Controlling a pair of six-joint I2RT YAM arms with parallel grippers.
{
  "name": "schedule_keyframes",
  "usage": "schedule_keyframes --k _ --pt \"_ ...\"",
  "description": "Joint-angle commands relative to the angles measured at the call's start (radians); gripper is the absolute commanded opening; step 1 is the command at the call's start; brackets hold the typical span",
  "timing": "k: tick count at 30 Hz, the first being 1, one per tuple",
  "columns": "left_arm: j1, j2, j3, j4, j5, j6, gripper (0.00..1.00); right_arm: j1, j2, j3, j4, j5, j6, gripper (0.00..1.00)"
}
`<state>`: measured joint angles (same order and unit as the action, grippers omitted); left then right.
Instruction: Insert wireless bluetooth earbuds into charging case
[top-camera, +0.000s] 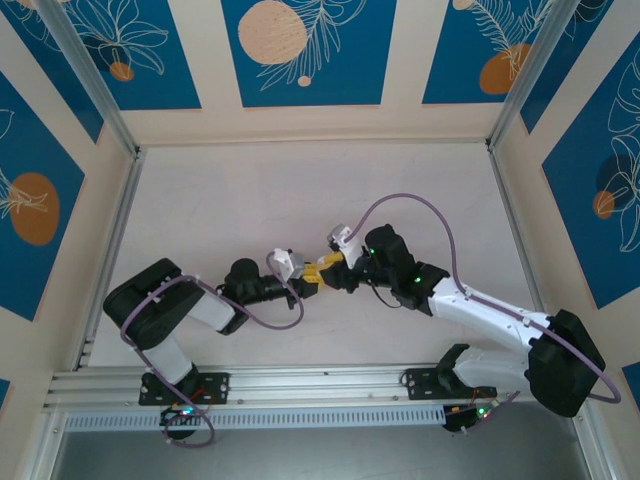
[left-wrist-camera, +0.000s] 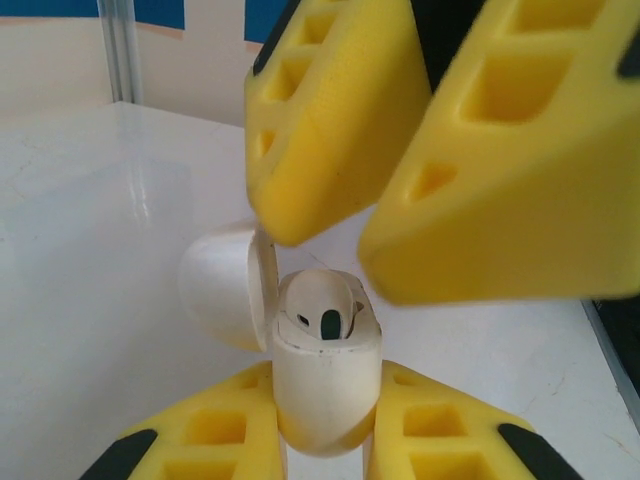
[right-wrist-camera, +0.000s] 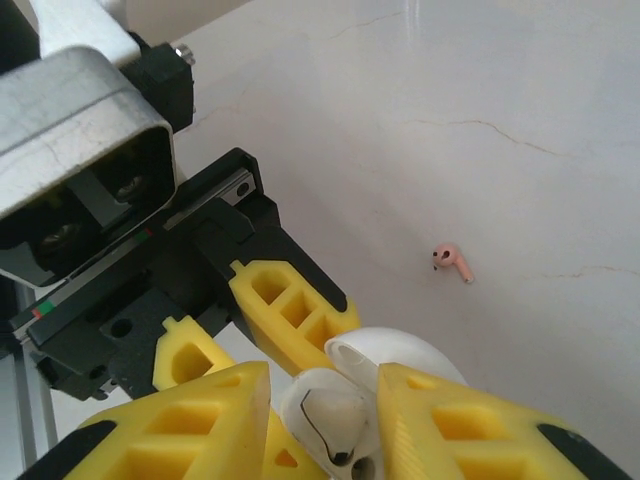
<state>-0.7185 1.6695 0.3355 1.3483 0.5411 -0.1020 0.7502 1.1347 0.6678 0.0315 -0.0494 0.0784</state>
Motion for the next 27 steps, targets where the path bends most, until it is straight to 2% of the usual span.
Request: schedule_keyframes --k 1,6,8,12,19,23,27 --pt "-0.003 -0.037 -0.022 0.059 -0.009 0.047 0.19 -0.042 -0.060 0.034 -0.032 -0.074 0.053 0.34" --pt "-0.004 -0.042 -0.046 0.058 -0.030 0.082 0.19 -0.134 -0.059 0.063 -0.103 -0.144 0.140 0.35" --pt "-0.004 -0.040 -0.054 0.057 -0.040 0.099 0.19 -0.188 -0.043 0.079 -0.129 -0.219 0.183 0.35" --pt "-0.003 -0.041 -0.078 0.048 -0.066 0.133 0.19 -0.253 0.000 0.136 -0.249 -0.239 0.251 0.35" --pt "-0.004 -0.040 -0.100 0.057 -0.079 0.151 0.19 -0.338 0.181 0.263 -0.571 -0.118 0.322 0.35" --pt "-0.004 -0.038 -0.105 0.059 -0.086 0.160 0.19 -0.407 0.305 0.298 -0.675 -0.083 0.373 0.35" --pt "-0.003 -0.048 -0.116 0.053 -0.096 0.168 0.19 -0.423 0.369 0.302 -0.734 -0.023 0.403 0.35"
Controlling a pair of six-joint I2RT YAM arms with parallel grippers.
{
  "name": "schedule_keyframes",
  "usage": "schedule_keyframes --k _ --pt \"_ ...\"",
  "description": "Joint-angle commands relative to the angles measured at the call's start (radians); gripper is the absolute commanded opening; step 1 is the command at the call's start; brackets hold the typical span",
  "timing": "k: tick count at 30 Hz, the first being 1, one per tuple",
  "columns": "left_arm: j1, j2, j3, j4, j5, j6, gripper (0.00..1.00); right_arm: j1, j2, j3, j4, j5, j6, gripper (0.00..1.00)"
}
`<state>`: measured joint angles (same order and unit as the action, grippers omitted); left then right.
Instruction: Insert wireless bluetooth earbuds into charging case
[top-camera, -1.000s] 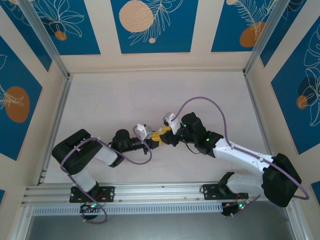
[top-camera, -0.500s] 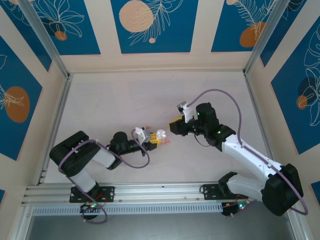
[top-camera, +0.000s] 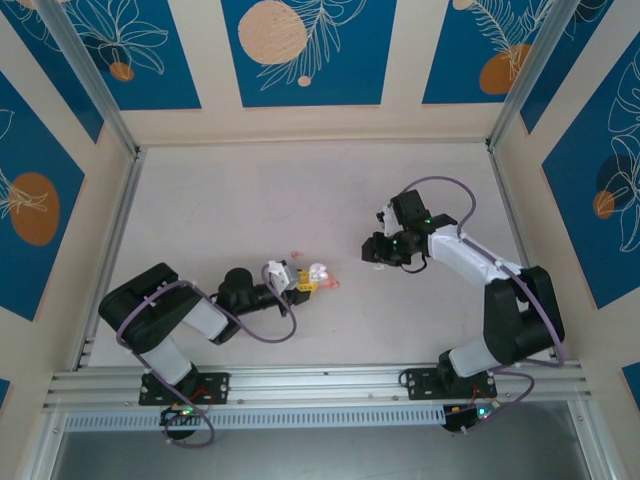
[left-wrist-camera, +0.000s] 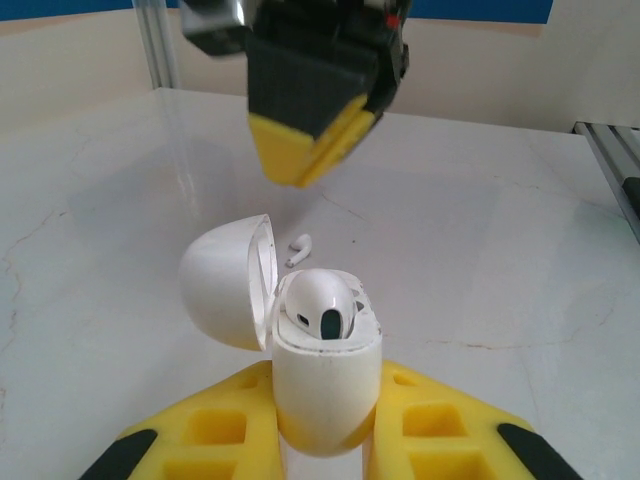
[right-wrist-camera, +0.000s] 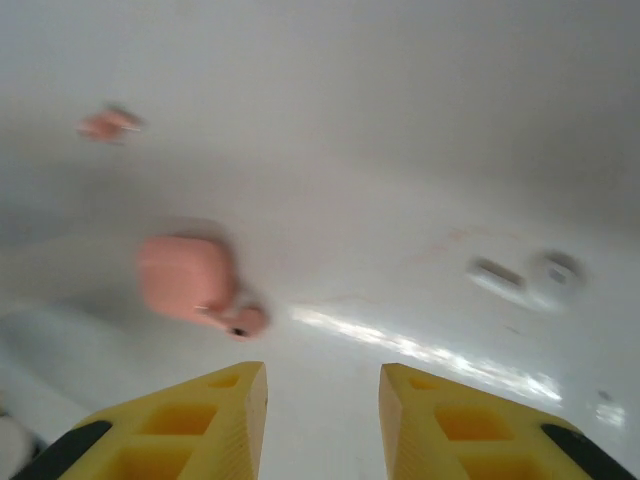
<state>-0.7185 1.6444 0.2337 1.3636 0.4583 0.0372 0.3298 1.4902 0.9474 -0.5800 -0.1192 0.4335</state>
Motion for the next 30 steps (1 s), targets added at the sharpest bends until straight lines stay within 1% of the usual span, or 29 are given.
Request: schedule_keyframes --k 1,7,12,30 --pt "-0.004 -0.028 -0.016 0.033 -0.014 0.032 0.19 -0.004 0.023 0.018 -0.129 0.061 0.055 0.35" --pt "-0.004 -0.044 -0.016 -0.005 -0.010 0.049 0.19 -0.022 0.083 0.020 -0.128 0.089 0.074 0.38" --pt "-0.003 -0.050 -0.020 -0.003 -0.010 0.040 0.19 -0.032 0.140 0.047 -0.110 0.094 0.070 0.40" --pt "-0.004 -0.088 -0.015 -0.080 -0.033 0.064 0.19 -0.048 0.289 0.147 -0.072 0.069 0.036 0.41"
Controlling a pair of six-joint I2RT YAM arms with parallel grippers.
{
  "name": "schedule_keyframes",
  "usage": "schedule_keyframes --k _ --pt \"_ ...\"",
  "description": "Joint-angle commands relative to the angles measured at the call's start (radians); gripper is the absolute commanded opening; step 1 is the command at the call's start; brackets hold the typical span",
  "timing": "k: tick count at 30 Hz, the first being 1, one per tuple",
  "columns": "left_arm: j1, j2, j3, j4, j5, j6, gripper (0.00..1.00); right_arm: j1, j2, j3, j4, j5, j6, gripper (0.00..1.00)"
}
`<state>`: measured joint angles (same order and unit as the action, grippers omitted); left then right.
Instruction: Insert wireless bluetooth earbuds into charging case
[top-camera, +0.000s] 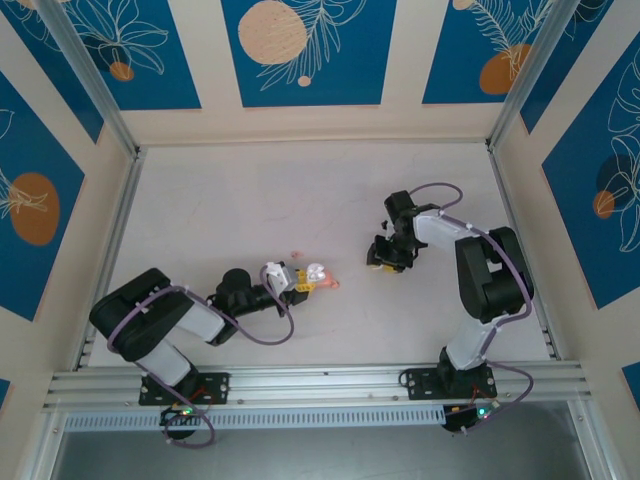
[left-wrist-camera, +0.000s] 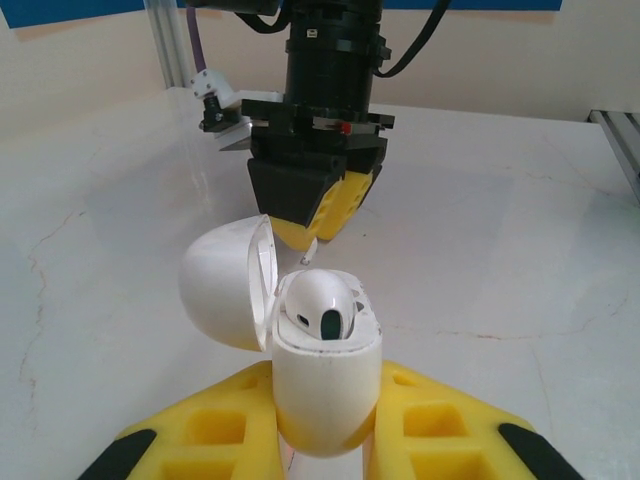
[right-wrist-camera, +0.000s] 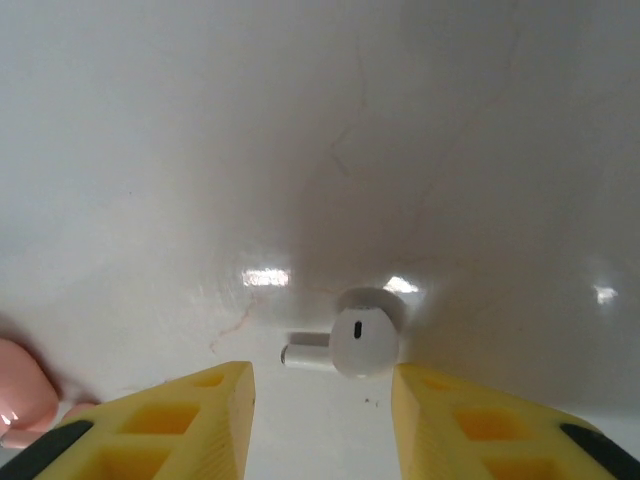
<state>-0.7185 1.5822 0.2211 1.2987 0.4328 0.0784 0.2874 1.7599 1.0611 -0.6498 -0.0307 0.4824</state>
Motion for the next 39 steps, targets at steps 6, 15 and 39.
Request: schedule_keyframes --k 6,15,39 --pt "-0.003 -0.067 -0.004 -0.078 -0.018 0.041 0.19 -0.007 0.063 0.076 0.006 -0.038 -0.029 0.41" --pt "-0.004 -0.119 0.006 -0.175 -0.027 0.070 0.19 0.006 0.075 0.122 -0.024 -0.041 -0.048 0.41" --pt "-0.004 -0.182 0.004 -0.261 -0.034 0.090 0.19 0.110 0.145 0.313 -0.342 0.182 -0.039 0.37"
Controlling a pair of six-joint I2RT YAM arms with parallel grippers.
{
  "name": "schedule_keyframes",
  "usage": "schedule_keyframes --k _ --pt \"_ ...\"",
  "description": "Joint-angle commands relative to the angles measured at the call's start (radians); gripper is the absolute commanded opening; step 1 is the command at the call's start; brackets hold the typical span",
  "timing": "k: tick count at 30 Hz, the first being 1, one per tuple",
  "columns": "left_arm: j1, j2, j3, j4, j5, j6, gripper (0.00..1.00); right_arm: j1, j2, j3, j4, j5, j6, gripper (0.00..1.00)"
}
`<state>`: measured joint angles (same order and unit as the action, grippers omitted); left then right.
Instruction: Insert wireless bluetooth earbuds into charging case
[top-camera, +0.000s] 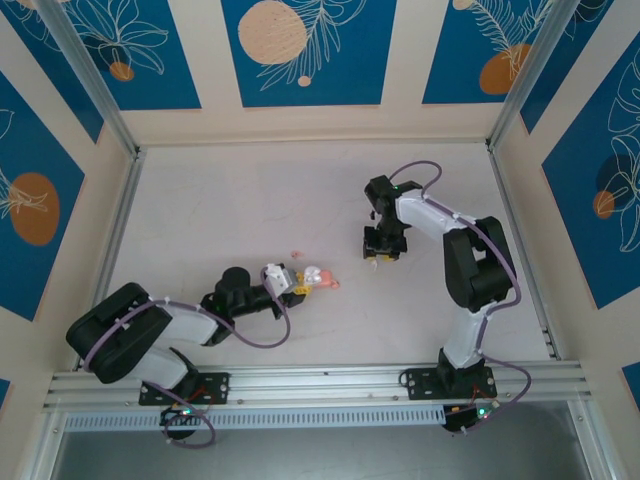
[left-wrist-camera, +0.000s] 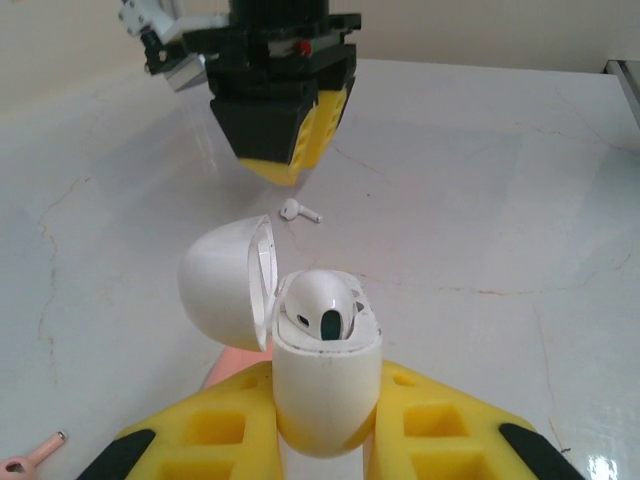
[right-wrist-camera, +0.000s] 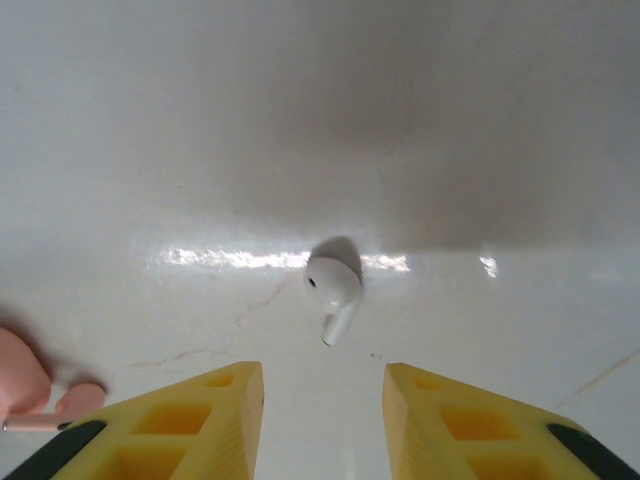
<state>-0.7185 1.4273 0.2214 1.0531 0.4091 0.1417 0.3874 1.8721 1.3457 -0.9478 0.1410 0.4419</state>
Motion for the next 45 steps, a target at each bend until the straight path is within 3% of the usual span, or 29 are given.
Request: schedule_keyframes --k 1,12,31,45 --pt "-0.004 -0.034 0.003 -0.025 -0.012 0.030 0.19 0.011 0.043 0.037 -0.046 0.012 0.000 0.37" --pt "-0.004 -0.084 0.002 -0.101 -0.027 0.045 0.20 0.020 0.130 0.082 -0.044 0.016 -0.012 0.36" --pt "-0.003 -0.084 0.001 -0.108 -0.035 0.041 0.20 0.024 0.170 0.082 -0.016 0.027 -0.022 0.26" --pt "-0.003 -0.069 0.023 -0.168 -0.027 0.053 0.20 0.057 0.056 -0.010 0.102 0.092 -0.023 0.19"
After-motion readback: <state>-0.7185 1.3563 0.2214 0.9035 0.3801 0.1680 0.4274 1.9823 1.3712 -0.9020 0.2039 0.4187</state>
